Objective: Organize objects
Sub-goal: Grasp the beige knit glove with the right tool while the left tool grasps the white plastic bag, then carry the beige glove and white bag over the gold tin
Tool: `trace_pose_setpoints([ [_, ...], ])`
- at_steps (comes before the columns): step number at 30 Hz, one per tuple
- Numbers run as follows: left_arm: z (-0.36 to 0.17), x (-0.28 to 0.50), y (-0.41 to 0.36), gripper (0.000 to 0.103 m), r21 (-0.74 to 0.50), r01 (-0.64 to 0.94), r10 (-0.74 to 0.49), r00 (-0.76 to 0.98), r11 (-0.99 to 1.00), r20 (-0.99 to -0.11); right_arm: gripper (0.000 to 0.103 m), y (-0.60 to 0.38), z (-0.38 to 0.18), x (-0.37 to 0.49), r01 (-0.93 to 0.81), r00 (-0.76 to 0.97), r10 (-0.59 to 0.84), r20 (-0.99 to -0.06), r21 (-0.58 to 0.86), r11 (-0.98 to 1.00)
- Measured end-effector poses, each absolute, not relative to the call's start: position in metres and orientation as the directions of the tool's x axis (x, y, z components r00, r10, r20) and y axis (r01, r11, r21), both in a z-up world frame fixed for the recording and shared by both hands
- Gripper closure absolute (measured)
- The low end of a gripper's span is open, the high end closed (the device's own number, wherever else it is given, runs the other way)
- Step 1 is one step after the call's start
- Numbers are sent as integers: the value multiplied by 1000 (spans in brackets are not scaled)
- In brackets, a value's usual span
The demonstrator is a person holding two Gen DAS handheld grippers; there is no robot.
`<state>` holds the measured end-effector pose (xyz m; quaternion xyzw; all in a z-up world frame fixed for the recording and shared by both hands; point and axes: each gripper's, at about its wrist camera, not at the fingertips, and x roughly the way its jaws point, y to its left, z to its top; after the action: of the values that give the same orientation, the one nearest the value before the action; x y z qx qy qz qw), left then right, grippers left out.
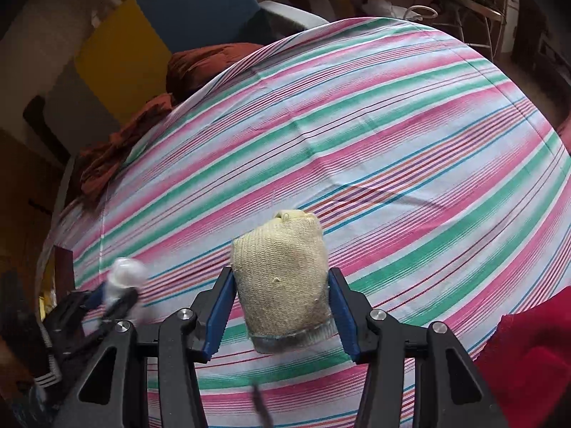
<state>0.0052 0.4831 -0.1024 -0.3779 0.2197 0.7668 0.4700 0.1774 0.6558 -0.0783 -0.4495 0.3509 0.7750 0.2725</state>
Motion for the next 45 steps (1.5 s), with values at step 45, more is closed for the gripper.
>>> trace_pose_setpoints([
  [45, -19, -31, 220, 69, -43, -608, 487, -590, -793, -644, 51, 422, -50, 13, -311, -554, -81, -828, 297, -903],
])
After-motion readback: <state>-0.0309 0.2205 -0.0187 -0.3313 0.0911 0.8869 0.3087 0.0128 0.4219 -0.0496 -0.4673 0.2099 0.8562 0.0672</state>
